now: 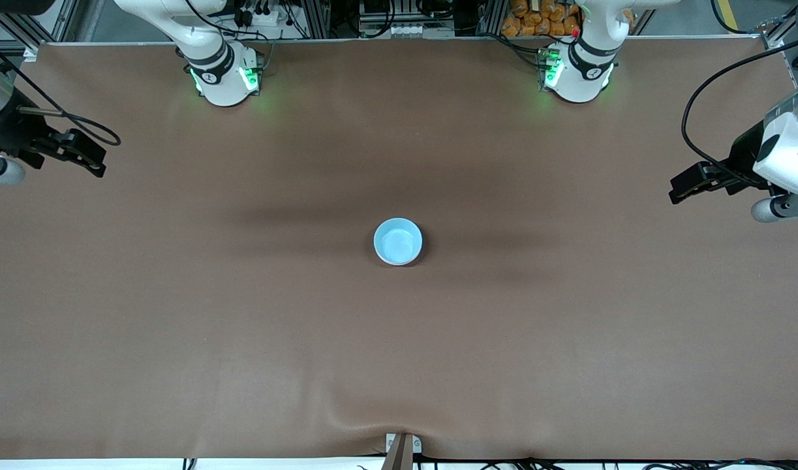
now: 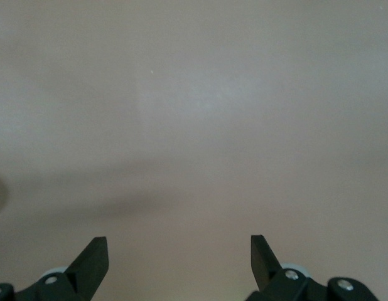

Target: Stack pink and blue bowls on white bowl

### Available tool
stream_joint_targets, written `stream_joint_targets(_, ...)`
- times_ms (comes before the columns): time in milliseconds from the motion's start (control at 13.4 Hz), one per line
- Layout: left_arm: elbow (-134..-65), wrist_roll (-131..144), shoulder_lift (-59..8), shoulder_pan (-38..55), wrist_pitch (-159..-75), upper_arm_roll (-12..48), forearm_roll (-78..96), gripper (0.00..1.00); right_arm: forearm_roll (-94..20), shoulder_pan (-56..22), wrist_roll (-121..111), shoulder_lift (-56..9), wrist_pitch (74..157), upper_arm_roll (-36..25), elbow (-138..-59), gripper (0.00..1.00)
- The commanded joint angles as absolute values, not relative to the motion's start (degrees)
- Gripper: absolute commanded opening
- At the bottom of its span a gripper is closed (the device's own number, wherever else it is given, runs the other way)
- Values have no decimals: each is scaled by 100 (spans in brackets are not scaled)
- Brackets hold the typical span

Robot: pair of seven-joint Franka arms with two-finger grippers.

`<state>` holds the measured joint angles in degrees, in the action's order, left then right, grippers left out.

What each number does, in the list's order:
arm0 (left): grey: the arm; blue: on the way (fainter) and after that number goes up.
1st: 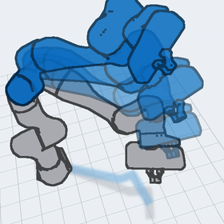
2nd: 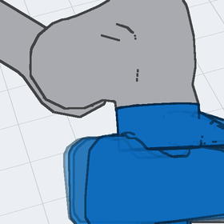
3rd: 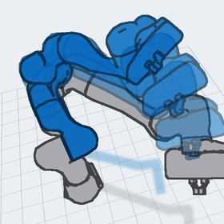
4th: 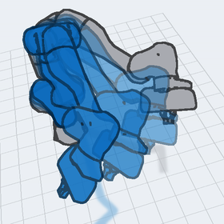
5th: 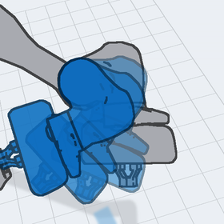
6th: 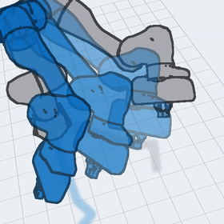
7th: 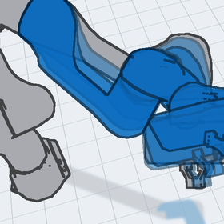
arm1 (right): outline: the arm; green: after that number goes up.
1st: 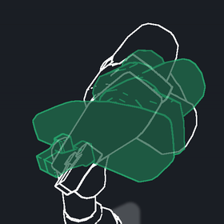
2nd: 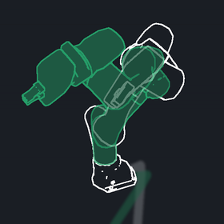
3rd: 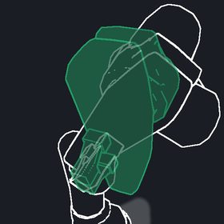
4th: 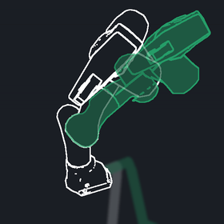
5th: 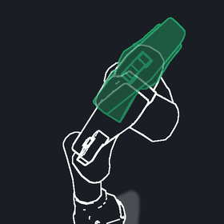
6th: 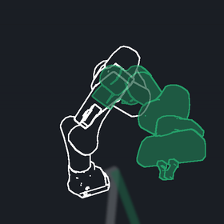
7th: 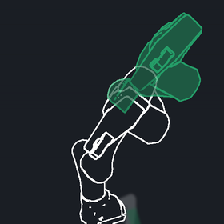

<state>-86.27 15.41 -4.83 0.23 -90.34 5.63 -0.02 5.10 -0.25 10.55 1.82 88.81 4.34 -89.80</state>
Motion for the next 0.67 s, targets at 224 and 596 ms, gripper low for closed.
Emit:
stream_joint_targets(224, -8701, 1013, -237, -9, -8755, 501, 114, 100, 369, -18, 879, -9, 8859, 396, -8464, 100)
stream_joint_targets(596, -8771, 485, 121, 35, -8429, 571, 62, 100, 387, -44, 896, 17, 8624, 413, -8499, 100)
